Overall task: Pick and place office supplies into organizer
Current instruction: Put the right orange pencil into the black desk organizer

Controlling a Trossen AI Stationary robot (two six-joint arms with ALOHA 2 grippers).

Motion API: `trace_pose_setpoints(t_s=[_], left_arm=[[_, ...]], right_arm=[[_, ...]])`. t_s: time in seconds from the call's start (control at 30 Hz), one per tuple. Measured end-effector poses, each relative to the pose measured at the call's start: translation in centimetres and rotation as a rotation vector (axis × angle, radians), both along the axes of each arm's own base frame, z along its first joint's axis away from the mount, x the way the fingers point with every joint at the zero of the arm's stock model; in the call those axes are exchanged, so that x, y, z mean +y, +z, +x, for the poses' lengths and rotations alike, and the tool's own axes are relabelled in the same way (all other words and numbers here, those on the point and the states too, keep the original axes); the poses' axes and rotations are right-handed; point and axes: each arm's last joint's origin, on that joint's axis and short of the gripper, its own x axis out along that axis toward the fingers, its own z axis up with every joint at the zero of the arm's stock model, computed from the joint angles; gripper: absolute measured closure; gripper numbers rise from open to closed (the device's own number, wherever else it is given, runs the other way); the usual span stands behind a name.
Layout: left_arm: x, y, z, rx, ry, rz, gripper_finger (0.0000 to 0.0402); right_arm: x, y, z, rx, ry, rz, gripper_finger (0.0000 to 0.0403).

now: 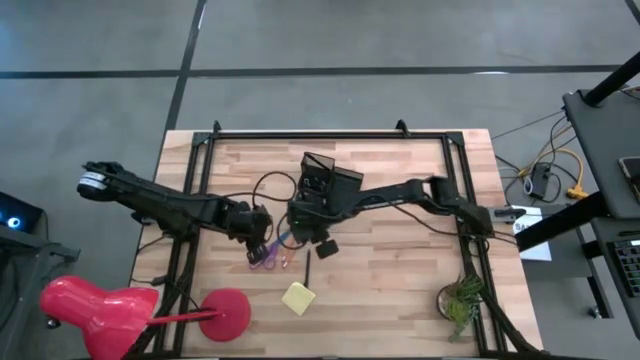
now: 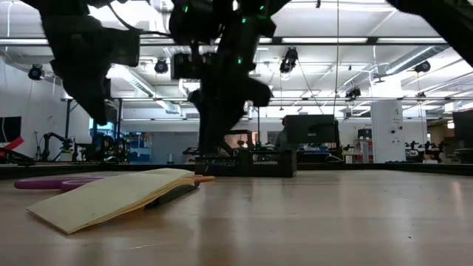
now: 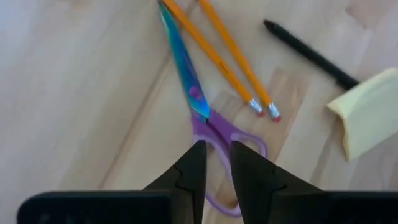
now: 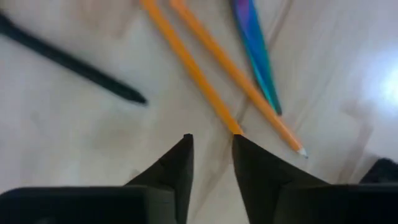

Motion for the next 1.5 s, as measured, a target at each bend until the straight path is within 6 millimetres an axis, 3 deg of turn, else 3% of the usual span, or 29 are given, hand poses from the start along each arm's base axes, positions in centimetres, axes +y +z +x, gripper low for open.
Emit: trace_pose_setpoints(t_s=[0.17,0.33,0.57,0.77,0.93,1.3,1.5], left_arm=[[-0.5,-0.2,-0.7,0.054,-0.019,0.009,0.0346],[-0.8,-0.4,-1.5,0.114,0.025,0.032,0.0346],[-1.4,-0.4,-1.8,0.121,0.017,0.038,0.0346],[-1.5,-0.4,-1.8,0.111,0.046,0.050,0.0346],[-1.5,-0.4,-1.8,0.102,0.072,0.042,0.0346],[-2.2,0.2,-0.1,-0.078,0.087,-0.037,0.0346],[-2.2,-2.0,-0.1,-0.083,0.089,-0.060,0.0346]], right_arm=[[-0.5,-1.4,0.7,0.057,0.134,-0.053,0.0261],[-1.4,-2.1,1.2,0.060,0.171,-0.093,0.0250],[-3.4,-2.1,1.1,0.068,0.100,-0.084,0.0296],[-3.9,-2.2,1.0,0.069,0.109,-0.086,0.0345],[-4.1,-3.5,1.2,0.096,0.107,-0.080,0.0371],[-4.9,-3.9,1.2,0.091,0.079,-0.080,0.0376],[-4.9,-4.6,0.5,0.132,0.044,-0.026,0.0376]])
